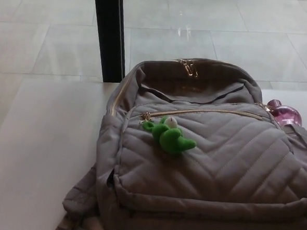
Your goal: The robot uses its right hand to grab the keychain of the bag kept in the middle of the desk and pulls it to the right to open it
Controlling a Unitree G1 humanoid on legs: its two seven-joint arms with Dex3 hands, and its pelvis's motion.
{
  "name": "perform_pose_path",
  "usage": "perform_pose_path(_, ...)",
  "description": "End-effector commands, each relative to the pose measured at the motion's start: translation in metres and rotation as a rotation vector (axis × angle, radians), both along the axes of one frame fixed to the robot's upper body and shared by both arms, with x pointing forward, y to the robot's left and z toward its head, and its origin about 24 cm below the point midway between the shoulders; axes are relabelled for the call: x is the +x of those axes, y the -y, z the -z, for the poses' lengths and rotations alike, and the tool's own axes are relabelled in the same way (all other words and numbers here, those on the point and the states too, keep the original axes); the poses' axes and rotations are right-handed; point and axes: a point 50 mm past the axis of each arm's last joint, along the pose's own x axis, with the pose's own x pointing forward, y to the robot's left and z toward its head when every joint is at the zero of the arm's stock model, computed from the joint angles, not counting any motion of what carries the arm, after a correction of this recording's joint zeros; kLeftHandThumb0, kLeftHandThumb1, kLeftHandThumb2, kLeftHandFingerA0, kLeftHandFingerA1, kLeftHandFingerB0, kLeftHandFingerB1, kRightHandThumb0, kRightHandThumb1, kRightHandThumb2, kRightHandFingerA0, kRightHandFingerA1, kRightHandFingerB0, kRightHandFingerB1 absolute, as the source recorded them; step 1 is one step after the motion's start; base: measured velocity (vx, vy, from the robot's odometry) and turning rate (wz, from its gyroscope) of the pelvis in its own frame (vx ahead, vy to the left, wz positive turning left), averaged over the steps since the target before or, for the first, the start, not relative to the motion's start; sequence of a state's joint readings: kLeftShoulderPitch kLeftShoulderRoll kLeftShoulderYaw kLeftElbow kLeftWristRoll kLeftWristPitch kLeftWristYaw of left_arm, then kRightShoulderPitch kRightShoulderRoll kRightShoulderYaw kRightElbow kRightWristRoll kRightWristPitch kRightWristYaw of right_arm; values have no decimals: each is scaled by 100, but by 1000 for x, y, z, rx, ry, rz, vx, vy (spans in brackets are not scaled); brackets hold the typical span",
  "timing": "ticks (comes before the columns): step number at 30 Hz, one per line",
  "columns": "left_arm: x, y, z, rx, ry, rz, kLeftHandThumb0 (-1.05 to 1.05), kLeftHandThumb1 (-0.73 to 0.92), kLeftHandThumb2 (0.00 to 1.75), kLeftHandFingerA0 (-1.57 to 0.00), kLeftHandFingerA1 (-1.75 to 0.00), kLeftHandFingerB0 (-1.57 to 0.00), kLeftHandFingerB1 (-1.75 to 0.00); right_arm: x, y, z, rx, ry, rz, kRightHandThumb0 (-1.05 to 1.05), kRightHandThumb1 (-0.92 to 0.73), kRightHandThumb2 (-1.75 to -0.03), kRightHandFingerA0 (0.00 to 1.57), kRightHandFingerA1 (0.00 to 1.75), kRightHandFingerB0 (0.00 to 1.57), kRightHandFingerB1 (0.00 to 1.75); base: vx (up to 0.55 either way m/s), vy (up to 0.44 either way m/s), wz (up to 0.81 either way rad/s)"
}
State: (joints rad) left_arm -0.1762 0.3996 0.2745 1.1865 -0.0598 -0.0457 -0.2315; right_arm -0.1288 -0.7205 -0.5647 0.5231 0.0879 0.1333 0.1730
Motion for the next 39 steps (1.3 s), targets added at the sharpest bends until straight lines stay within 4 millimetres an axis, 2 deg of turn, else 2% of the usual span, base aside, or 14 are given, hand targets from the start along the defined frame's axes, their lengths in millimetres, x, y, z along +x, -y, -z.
perform_pose_path(1, -21, -15, 0, 42, -68, -11, -66, 73, 61, -52, -52, -43, -42, 45, -24, -82, 54, 179, 28, -60, -67, -60, 43, 46, 22, 31, 0, 0, 0)
perform_pose_path(2, -23, -15, 1, 50, -80, -19, -67, 73, 61, -55, -54, -42, -43, 51, -31, -87, 54, 192, 1, -61, -70, -61, 50, 52, 28, 32, 0, 0, 0)
perform_pose_path(4, -23, -15, 2, 39, -84, -39, -66, 73, 62, -55, -56, -42, -43, 59, -40, -94, 69, 217, -42, -63, -64, -63, 49, 49, 23, 32, 0, 0, 0)
perform_pose_path(5, -23, -15, 2, 28, -84, -49, -66, 72, 62, -55, -56, -43, -44, 67, -50, -99, 58, 217, -74, -65, -69, -61, 59, 47, 26, 31, 0, 0, 0)
perform_pose_path(6, -23, -15, 2, 33, -88, -38, -67, 72, 61, -54, -55, -44, -43, 74, -58, -104, 46, 228, -109, -68, -67, -61, 60, 47, 27, 31, 0, 0, 0)
perform_pose_path(7, -26, -15, 3, 38, -95, -31, -68, 71, 61, -56, -57, -54, -48, 79, -67, -107, 49, 237, -150, -67, -66, -61, 56, 45, 27, 31, 0, 0, 0)
perform_pose_path(8, -28, -15, 4, 38, -98, -28, -68, 70, 61, -57, -57, -58, -53, 83, -75, -110, 52, 245, -197, -65, -67, -60, 49, 46, 25, 31, 0, 0, 0)
perform_pose_path(9, -28, -15, 4, 36, -99, -28, -68, 70, 61, -57, -57, -58, -53, 85, -79, -111, 52, 248, -220, -65, -67, -60, 49, 46, 25, 31, 0, 0, 0)
perform_pose_path(10, -28, -13, 5, 39, -107, -12, -69, 70, 61, -58, -59, -63, -60, 91, -93, -118, 34, 246, -297, -65, -69, -61, 46, 44, 26, 32, 0, 0, 0)
perform_pose_path(11, -28, -12, 6, 61, -146, 41, -73, 73, 62, -52, -59, -50, -47, 98, -113, -123, 0, 246, -393, -74, -70, -61, 45, 43, 24, 30, 0, 0, 0)
perform_pose_path(12, -29, -12, 7, 70, -164, 64, -73, 73, 62, -52, -59, -50, -47, 100, -121, -125, -14, 244, -431, -74, -70, -61, 45, 43, 24, 30, 0, 0, 0)
perform_pose_path(13, -30, -11, 8, 63, -175, 68, -73, 74, 62, -43, -53, -40, -42, 103, -131, -127, -8, 250, -466, -73, -67, -61, 45, 44, 25, 30, 0, 0, 0)
perform_pose_path(15, -30, -11, 8, 59, -180, 71, -73, 74, 62, -43, -53, -40, -42, 110, -164, -133, -29, 247, -581, -74, -66, -61, 48, 47, 28, 31, 0, 0, 0)
perform_pose_path(39, -32, -13, 8, 62, -185, 67, -73, 74, 62, -43, -53, -40, -42, 109, -170, -133, -7, 215, -571, -74, -66, -61, 48, 47, 28, 31, 0, 0, 0)
